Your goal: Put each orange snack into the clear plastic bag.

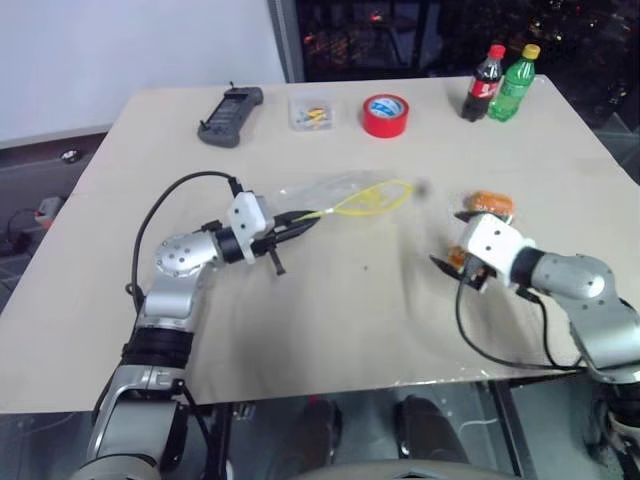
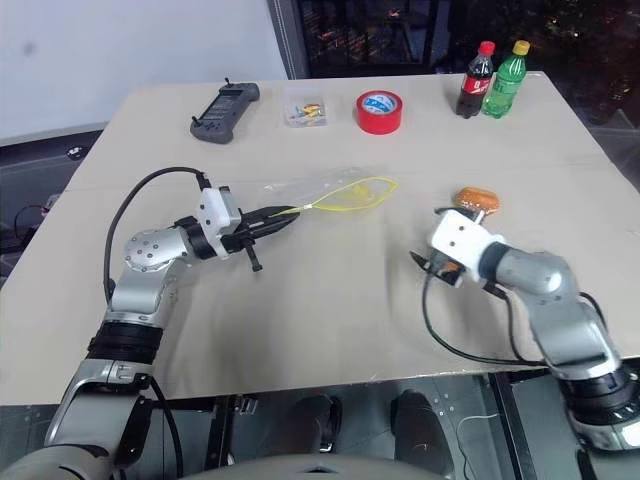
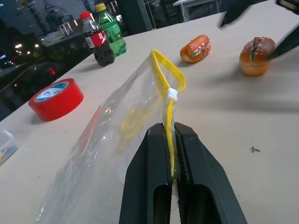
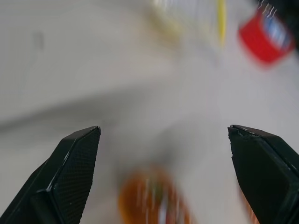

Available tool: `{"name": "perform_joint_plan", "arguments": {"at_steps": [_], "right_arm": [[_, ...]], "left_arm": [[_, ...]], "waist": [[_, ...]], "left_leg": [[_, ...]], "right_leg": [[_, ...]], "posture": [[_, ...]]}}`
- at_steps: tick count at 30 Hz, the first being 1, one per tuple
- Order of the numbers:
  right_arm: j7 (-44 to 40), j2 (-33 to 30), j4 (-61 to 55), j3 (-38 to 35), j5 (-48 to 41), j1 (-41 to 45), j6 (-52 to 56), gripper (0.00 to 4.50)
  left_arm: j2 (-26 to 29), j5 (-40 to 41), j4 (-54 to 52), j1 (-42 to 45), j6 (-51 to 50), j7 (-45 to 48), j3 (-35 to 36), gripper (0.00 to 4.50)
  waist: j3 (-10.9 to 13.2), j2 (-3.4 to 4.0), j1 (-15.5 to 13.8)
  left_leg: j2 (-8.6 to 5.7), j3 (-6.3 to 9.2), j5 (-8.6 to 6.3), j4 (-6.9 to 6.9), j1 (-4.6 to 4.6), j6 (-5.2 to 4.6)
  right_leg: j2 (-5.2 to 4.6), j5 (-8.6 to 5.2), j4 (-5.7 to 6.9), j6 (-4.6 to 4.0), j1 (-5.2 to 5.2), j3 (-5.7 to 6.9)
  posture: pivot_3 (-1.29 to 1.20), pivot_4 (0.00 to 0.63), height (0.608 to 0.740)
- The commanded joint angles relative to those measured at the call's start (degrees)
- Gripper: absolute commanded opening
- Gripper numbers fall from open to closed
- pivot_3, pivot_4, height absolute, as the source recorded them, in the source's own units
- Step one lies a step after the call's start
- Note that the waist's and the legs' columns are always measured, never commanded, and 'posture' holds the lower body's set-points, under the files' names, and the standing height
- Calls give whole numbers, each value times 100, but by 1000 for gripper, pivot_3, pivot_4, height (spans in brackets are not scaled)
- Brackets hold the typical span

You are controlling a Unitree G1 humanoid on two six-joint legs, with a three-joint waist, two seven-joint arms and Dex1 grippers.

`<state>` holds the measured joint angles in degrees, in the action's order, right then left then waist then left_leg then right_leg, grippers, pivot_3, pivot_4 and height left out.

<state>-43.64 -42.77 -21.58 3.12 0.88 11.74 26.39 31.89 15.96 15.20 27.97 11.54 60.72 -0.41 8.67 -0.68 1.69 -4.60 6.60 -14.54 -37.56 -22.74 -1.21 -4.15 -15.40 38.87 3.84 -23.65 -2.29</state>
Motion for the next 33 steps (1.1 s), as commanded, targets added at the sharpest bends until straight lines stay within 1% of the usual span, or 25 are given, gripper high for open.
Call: {"name": "perform_joint_plan", "arguments": {"at_steps": [1,8,9,12,14,17,21,24,28,33], "right_arm": [[-5,-182,326,-171,41,-118,-124,4486],[-202,-101,1493,-153,-170,89,-614,4486],[-196,-62,1644,-165,-213,159,-647,3953],[-278,38,1766,-236,-448,269,-592,2847],[-318,69,1682,-259,-576,261,-515,1917],[-361,60,1364,-322,-778,155,-346,663],[-292,367,470,-553,-1592,353,421,663],[5,732,11,-332,-1837,723,1094,663],[389,1172,-7,58,-1801,1232,1637,663],[637,1549,394,468,-1648,1698,1779,663]], "left_arm": [[56,129,-121,42,-9,50,144,0],[47,352,-462,-136,-225,149,144,0],[57,371,-499,-167,-248,165,140,0],[85,430,-598,-248,-332,258,133,0],[120,424,-662,-303,-302,339,106,0],[160,431,-703,-360,-280,413,123,0],[218,426,-733,-400,-269,492,135,0],[220,437,-797,-437,-280,510,119,0],[163,412,-994,-541,-267,515,34,0],[61,388,-1488,-803,-308,533,-168,0]], "waist": [[0,0,14],[-2,-4,37],[-2,-4,29],[-2,-5,23],[-2,-5,19],[-2,-5,16],[-2,-4,33],[-2,-4,48],[-2,-4,35],[-2,-4,-17]], "left_leg": [[1,0,0,0,0,0],[4,-5,0,-1,5,0],[4,-5,0,-3,7,0],[4,-4,0,-9,8,0],[4,-3,0,-10,7,0],[4,-2,0,-10,7,0],[10,-2,0,-10,6,0],[16,-2,-4,-10,6,-7],[18,-1,-5,-10,5,-8],[8,3,0,-9,-4,0]], "right_leg": [[0,0,0,0,0,0],[0,1,1,1,4,-3],[0,1,1,1,8,-3],[0,1,3,1,10,-1],[-1,1,3,1,9,-2],[-1,1,2,1,9,-2],[-1,1,2,1,7,-3],[-5,1,3,1,7,-4],[-5,1,1,0,6,-1],[-7,1,-4,0,3,0]], "posture": [[0,150,740],[0,150,740],[0,150,740],[0,150,740],[0,150,740],[0,150,740],[0,150,740],[0,150,740],[0,150,740],[0,150,740]]}}
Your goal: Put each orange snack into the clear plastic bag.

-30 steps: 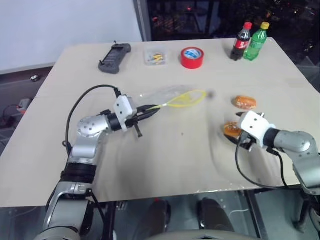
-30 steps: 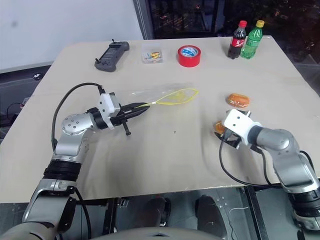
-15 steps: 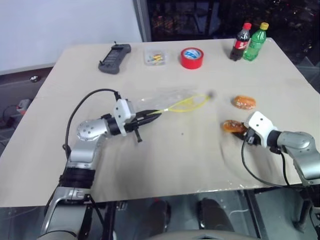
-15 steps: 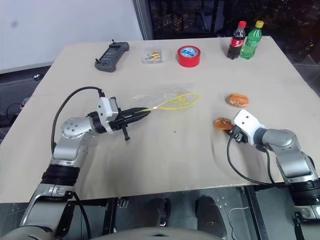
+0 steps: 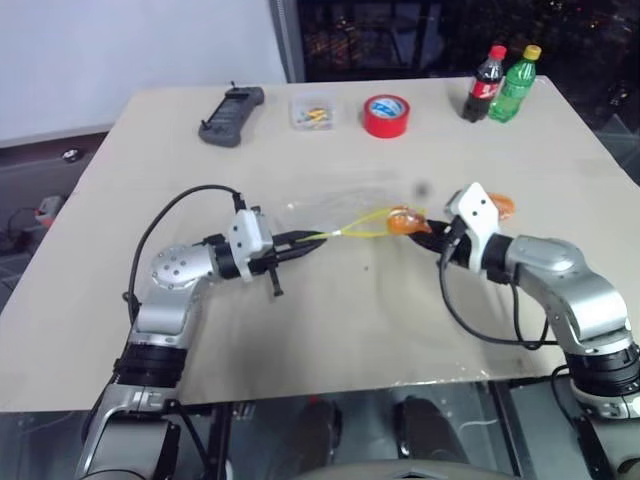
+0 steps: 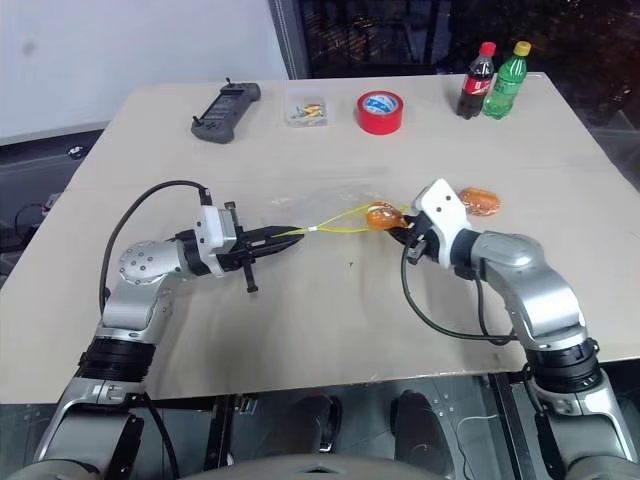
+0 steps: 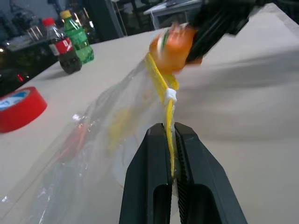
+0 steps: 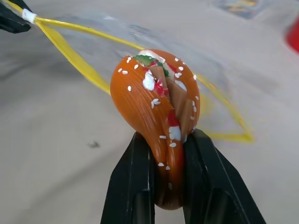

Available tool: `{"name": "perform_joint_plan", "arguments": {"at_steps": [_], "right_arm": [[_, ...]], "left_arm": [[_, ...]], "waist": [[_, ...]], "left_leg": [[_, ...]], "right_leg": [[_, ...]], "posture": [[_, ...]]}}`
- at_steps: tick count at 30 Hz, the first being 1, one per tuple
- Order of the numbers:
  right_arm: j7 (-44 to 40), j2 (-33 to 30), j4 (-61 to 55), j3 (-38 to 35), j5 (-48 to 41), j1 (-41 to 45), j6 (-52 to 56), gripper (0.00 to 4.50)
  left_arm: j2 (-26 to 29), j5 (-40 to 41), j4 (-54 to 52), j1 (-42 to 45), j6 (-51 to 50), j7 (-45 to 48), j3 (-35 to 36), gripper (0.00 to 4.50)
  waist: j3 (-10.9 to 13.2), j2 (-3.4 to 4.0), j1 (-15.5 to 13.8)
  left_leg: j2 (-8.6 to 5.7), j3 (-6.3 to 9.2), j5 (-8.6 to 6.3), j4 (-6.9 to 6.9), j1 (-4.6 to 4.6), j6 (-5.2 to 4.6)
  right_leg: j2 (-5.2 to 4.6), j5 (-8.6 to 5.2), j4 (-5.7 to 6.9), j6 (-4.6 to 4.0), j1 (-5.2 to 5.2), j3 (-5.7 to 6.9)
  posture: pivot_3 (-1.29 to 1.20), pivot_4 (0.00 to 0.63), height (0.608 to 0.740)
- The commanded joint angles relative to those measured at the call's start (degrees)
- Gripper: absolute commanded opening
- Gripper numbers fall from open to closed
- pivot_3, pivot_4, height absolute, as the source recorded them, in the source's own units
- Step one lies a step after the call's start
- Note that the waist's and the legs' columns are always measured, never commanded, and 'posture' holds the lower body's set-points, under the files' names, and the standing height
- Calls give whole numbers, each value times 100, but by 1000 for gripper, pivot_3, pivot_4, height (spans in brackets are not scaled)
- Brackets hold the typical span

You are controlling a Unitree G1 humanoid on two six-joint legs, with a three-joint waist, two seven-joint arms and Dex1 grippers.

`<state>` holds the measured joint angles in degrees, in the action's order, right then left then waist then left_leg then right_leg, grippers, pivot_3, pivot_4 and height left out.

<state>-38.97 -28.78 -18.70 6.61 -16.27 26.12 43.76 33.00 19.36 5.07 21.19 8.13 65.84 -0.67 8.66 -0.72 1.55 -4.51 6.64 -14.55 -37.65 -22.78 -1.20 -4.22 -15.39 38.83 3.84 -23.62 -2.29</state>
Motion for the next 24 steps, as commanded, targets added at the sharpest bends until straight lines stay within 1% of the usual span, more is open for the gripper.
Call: {"name": "perform_joint_plan", "arguments": {"at_steps": [1,7,9,12,15,17,18,20,23,24], "right_arm": [[219,223,192,211,110,347,59,663],[418,633,496,498,170,594,159,663],[542,1016,665,433,-5,661,327,663],[460,1401,1123,577,-5,724,94,663],[829,1592,1823,701,463,869,-401,1594],[1228,1629,2033,646,782,935,-660,2556],[1301,1643,1963,500,753,924,-692,2976],[1231,1572,1654,296,594,832,-590,2976],[158,811,296,-12,-258,284,-178,2976],[-149,523,-61,-114,-443,88,-264,2976]], "left_arm": [[-54,34,-584,-203,33,39,-189,0],[50,-25,-910,-508,9,111,-329,0],[85,-59,-922,-552,27,115,-349,0],[126,-157,-814,-567,128,59,-345,0],[134,-185,-762,-599,117,-24,-297,0],[153,-209,-761,-640,73,-117,-252,0],[141,-209,-750,-651,-18,-240,-199,0],[120,-196,-755,-674,-141,-432,-119,0],[29,-208,-711,-606,-429,-877,26,0],[-14,-228,-711,-575,-502,-1034,73,0]], "waist": [[0,0,1],[0,1,23],[0,1,51],[0,1,75],[0,2,76],[0,2,58],[0,2,54],[1,3,61],[2,5,20],[1,4,-11]], "left_leg": [[-1,-1,0,0,0,0],[6,1,0,5,1,0],[5,0,0,5,2,0],[6,-2,0,6,3,0],[4,-2,0,6,4,0],[0,-2,1,6,4,1],[-4,-1,1,6,4,1],[-7,0,1,7,-1,1],[-6,1,1,11,-4,1],[-9,9,0,13,-7,0]], "right_leg": [[-1,0,0,0,0,-1],[-3,0,2,0,-4,0],[-1,0,2,0,-4,-1],[1,0,3,-1,-5,-2],[8,0,4,-1,-5,0],[8,0,4,-1,-5,0],[7,0,4,-1,-6,1],[6,0,3,-1,-11,-1],[6,0,3,-1,-14,0],[3,-1,-1,0,-13,7]], "posture": [[0,150,740],[0,150,740],[0,150,740],[0,150,740],[0,150,740],[0,150,740],[0,150,740],[0,150,740],[0,150,740],[0,150,740]]}}
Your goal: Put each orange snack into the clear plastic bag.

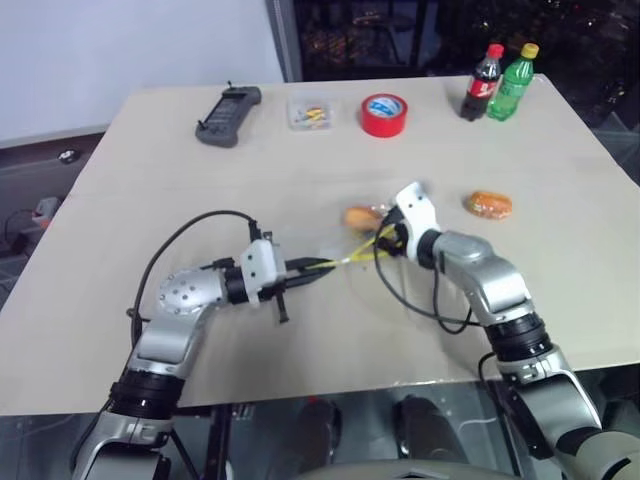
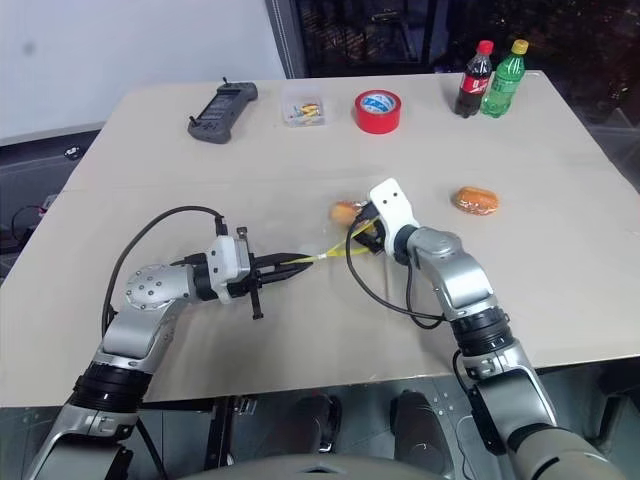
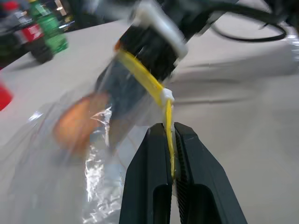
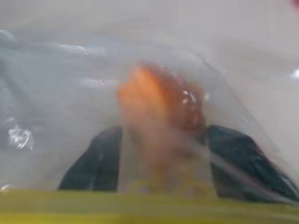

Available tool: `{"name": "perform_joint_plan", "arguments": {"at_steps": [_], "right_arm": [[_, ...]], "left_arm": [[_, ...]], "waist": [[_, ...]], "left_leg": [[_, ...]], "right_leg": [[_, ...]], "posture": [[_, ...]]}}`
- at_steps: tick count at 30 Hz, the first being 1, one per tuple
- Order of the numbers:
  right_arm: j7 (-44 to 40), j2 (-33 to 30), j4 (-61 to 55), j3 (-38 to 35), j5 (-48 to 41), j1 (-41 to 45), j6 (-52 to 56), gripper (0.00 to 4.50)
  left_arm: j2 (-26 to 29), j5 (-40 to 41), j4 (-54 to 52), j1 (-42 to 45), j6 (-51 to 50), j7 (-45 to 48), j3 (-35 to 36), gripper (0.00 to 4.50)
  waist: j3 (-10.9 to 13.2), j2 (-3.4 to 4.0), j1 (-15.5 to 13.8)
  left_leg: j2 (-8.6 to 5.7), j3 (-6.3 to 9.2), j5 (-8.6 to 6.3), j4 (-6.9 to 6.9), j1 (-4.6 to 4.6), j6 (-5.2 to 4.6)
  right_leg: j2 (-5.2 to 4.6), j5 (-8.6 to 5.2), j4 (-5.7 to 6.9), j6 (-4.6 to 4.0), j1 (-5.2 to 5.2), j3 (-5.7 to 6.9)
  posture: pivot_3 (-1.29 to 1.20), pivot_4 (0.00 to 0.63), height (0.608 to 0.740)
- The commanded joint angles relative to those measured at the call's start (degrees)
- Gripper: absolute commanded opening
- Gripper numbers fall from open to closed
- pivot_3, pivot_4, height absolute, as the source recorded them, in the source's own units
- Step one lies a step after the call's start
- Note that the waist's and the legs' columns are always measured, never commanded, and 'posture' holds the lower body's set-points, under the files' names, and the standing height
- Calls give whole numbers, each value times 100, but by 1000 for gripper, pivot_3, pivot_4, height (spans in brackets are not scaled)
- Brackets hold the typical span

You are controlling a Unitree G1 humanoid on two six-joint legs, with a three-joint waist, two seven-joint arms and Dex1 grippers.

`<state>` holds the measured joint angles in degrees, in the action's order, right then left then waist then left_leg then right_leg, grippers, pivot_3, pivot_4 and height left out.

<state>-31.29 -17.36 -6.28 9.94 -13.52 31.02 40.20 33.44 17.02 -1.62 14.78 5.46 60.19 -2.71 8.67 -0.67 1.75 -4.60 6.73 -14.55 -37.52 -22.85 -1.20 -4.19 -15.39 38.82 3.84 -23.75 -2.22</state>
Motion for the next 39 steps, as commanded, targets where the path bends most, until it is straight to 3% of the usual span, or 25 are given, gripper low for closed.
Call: {"name": "perform_joint_plan", "arguments": {"at_steps": [1,4,9,12,14,19,24,27,29,30,31,35,39], "right_arm": [[-1094,-822,-1534,-561,-892,-542,69,2976],[-1446,-1159,-1508,-1109,-1361,-667,-147,2976],[-1161,-1555,-562,-1336,-630,-278,-1099,4446],[-566,-2167,1237,-679,1020,246,-2545,4446],[-547,-2355,2439,-298,1591,564,-3309,4446],[-362,-2225,4939,125,2281,1309,-4527,4446],[-702,-2075,5896,-31,2100,1559,-4810,4446],[-680,-2027,6145,-134,2080,1635,-4921,3719],[-752,-2007,6194,-188,2030,1623,-5005,2736],[-753,-1995,6206,-214,2018,1622,-5019,2524],[-761,-1995,6192,-232,2015,1614,-5030,1973],[-1047,-2016,5663,-490,1663,1486,-4844,567],[-2078,-2026,3081,-794,477,651,-3374,567]], "left_arm": [[-88,-6,-51,88,-294,-593,310,0],[-169,-34,-73,233,-437,-844,344,0],[-156,-42,-129,341,-524,-949,338,0],[-136,-9,-261,358,-625,-1030,365,0],[-120,-24,-351,329,-663,-1064,364,0],[-55,-25,-550,190,-715,-1123,393,0],[-26,50,-844,-12,-794,-1222,499,0],[-14,68,-1014,-139,-781,-1287,571,0],[-13,-6,-1147,-240,-642,-1349,633,0],[-8,-66,-1196,-280,-570,-1389,660,0],[8,-133,-1225,-313,-505,-1426,676,0],[21,-390,-1228,-418,-291,-1580,641,0],[-26,-456,-1203,-363,-329,-1660,543,0]], "waist": [[0,-1,-45],[0,-1,-25],[0,-1,29],[0,-1,30],[0,-2,14],[1,-2,56],[-1,-6,60],[-1,-6,53],[-1,-6,46],[-1,-6,45],[-1,-6,43],[-1,-6,38],[0,-4,36]], "left_leg": [[0,5,-1,0,-4,-1],[-1,-4,-8,1,2,-13],[9,-10,-15,0,25,-26],[5,-16,-12,-2,24,-21],[-2,-21,-1,-3,24,-2],[7,-30,0,7,14,-1],[15,-46,-1,7,25,-2],[15,-44,-1,5,29,-2],[15,-43,-1,4,31,-2],[15,-43,-1,4,31,-2],[15,-43,-1,4,31,-2],[15,-43,-1,5,31,-2],[21,-33,-2,6,21,-3]], "right_leg": [[0,0,-8,0,2,6],[1,0,-10,1,7,1],[5,1,10,0,17,-2],[3,2,10,-1,16,-6],[0,2,8,-1,15,-7],[1,1,-2,-2,4,-16],[5,2,-4,-1,12,-30],[6,2,0,-1,17,-29],[5,3,3,-2,19,-29],[5,3,3,-2,19,-28],[5,3,2,-2,18,-28],[6,3,0,-2,18,-29],[3,3,-4,-2,14,-23]], "posture": [[0,150,740],[0,150,740],[0,150,740],[0,150,740],[0,150,740],[0,150,740],[0,150,740],[0,150,740],[0,150,740],[0,150,740],[0,150,740],[0,150,740],[0,150,740]]}}
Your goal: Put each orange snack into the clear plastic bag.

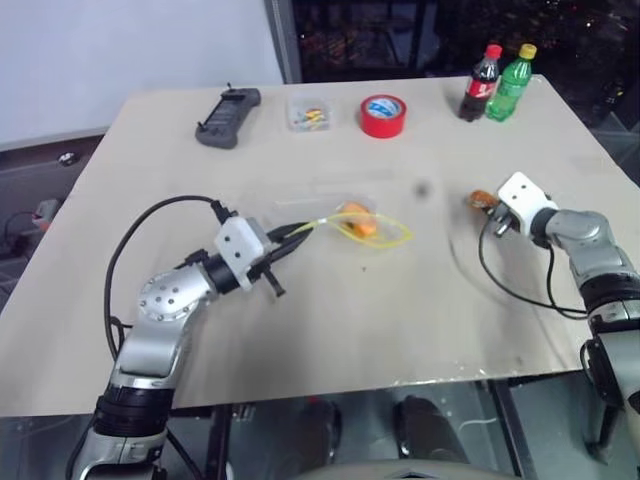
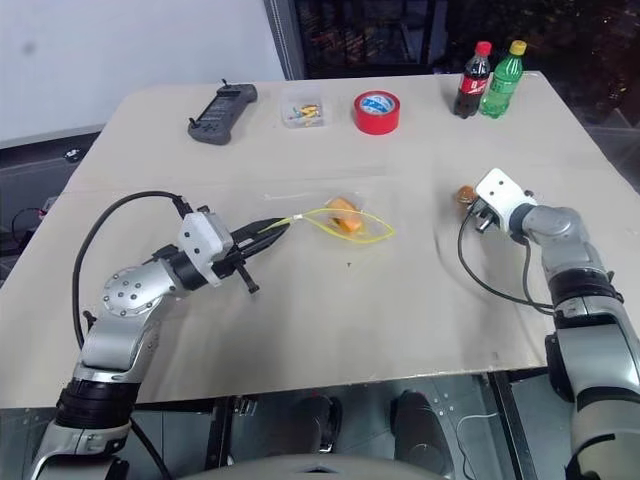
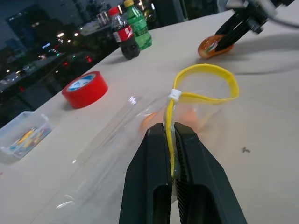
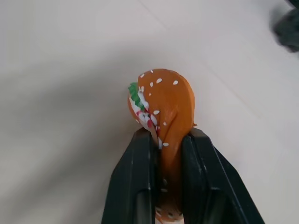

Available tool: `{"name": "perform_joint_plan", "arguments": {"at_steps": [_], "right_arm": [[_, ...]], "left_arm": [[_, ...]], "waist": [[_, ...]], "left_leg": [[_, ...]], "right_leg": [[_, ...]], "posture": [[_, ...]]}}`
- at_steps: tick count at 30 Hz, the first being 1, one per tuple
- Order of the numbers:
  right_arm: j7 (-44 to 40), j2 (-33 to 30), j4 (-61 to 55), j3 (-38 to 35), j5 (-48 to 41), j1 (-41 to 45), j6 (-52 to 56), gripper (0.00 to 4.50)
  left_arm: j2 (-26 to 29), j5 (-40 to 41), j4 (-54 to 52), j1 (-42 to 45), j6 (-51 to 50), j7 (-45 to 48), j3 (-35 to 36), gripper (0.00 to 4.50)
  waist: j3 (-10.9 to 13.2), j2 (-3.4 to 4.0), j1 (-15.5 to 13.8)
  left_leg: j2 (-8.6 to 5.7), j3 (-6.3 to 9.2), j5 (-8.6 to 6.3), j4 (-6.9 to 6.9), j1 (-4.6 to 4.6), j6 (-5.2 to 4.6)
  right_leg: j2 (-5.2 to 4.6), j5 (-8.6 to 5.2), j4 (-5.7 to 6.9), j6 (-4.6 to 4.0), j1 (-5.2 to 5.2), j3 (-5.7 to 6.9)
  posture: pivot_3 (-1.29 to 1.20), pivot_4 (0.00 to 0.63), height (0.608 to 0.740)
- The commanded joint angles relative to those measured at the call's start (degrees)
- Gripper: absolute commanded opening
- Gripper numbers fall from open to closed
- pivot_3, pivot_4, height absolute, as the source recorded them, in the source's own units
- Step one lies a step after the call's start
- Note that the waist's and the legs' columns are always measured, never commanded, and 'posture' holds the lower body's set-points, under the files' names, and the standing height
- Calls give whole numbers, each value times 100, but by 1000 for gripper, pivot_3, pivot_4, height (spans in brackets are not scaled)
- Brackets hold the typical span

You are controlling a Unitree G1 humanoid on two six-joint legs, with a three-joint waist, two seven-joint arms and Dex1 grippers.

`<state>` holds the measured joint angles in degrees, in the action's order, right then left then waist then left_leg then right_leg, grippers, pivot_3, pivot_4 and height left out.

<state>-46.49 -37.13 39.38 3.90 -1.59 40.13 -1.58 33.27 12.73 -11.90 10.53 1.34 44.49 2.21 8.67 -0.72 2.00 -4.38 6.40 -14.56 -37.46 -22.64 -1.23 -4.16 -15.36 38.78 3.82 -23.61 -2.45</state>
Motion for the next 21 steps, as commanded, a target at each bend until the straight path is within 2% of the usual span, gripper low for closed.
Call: {"name": "perform_joint_plan", "arguments": {"at_steps": [1,4,8,12,17,21], "right_arm": [[-747,-76,-2400,-203,-1128,-552,1387,567],[-630,9,-4822,-8,-1977,-1292,2884,567],[-41,358,-6070,329,-2143,-1512,3896,567],[327,655,-6038,684,-1844,-1423,4098,567],[422,860,-5585,1054,-1463,-1151,3904,567],[465,1295,-5097,1308,-1305,-910,3721,567]], "left_arm": [[-19,-38,-174,81,65,-102,31,0],[-25,-64,-270,50,65,-98,-46,0],[41,-41,-449,-108,111,12,-88,0],[160,-11,-568,-293,239,217,-89,0],[260,-41,-600,-489,460,436,-152,0],[324,-62,-636,-649,556,554,-210,0]], "waist": [[3,5,5],[3,8,18],[2,9,4],[1,7,-52],[2,8,-121],[2,7,-96]], "left_leg": [[1,-1,0,-1,-1,0],[6,6,-3,2,-12,-3],[7,7,-14,1,-9,-21],[1,9,-14,-2,-7,-21],[1,10,-1,-1,-8,1],[2,9,-1,0,-8,1]], "right_leg": [[0,0,0,0,-2,-2],[-10,0,-2,0,-12,0],[-9,0,2,0,-14,1],[-13,3,3,-3,-10,6],[-12,3,1,-4,-12,9],[-10,3,2,-5,-13,7]], "posture": [[0,150,740],[0,150,740],[0,150,740],[0,150,740],[0,150,740],[0,150,740]]}}
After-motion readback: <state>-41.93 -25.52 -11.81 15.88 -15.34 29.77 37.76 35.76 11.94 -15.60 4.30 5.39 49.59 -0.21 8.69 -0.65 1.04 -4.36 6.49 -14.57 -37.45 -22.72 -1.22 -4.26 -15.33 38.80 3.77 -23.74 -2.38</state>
